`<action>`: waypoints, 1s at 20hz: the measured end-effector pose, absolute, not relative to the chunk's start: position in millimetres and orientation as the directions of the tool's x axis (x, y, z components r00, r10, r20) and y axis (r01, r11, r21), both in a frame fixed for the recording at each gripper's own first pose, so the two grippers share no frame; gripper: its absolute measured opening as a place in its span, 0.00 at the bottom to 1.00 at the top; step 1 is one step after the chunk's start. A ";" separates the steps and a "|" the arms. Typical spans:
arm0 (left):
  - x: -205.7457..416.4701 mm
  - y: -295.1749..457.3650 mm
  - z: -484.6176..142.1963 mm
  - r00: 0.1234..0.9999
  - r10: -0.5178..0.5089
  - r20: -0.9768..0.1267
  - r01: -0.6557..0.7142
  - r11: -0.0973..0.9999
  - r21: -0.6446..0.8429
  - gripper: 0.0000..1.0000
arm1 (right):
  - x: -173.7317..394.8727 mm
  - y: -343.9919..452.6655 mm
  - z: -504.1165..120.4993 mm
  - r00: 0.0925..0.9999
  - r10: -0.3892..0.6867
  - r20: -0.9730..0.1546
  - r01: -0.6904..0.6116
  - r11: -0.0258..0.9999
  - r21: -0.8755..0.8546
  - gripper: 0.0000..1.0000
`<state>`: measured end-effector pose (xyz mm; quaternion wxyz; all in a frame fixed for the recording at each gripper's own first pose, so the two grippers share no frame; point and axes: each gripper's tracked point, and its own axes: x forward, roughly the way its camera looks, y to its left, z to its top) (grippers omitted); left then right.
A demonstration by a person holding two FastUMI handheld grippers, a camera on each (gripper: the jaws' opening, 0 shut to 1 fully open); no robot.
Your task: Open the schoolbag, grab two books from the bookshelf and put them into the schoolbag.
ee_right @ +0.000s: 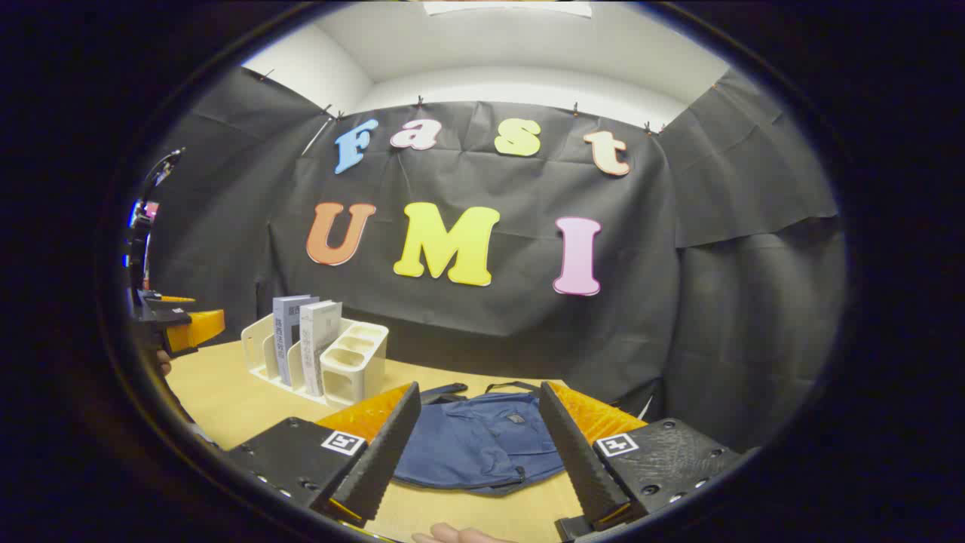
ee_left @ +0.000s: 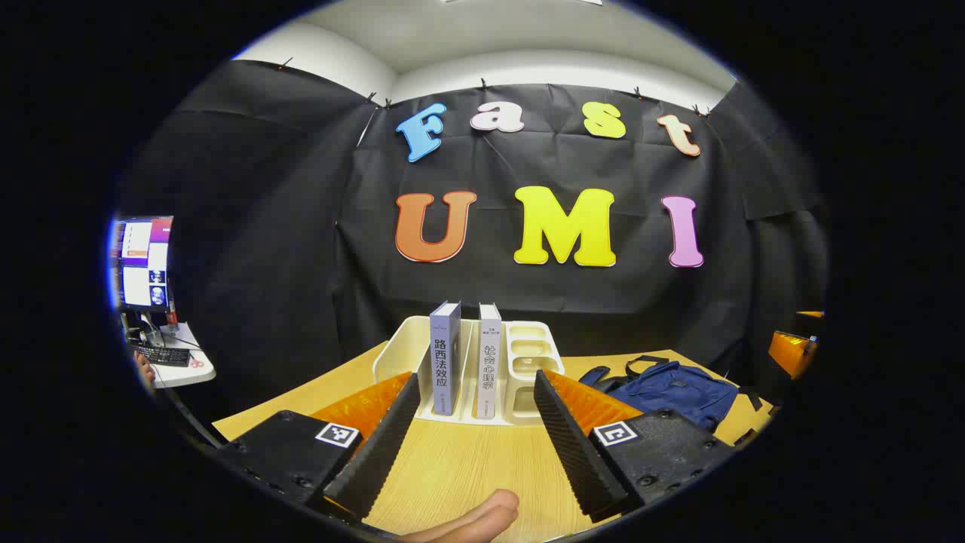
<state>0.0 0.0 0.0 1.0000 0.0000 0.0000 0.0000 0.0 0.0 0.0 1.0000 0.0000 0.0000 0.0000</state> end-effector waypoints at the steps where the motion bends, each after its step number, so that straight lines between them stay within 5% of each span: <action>1: 0.8 0.0 0.6 1.000 -0.004 0.003 0.004 1.000 0.006 0.97 | 1.6 0.1 -0.2 1.000 -0.001 -0.006 0.001 1.000 -0.003 0.95; 20: 0.6 5.2 -3.0 1.000 0.021 0.005 -0.022 0.995 0.098 0.96 | 37.8 27.4 -47.7 0.993 -0.009 -0.118 -0.007 0.991 -0.134 0.95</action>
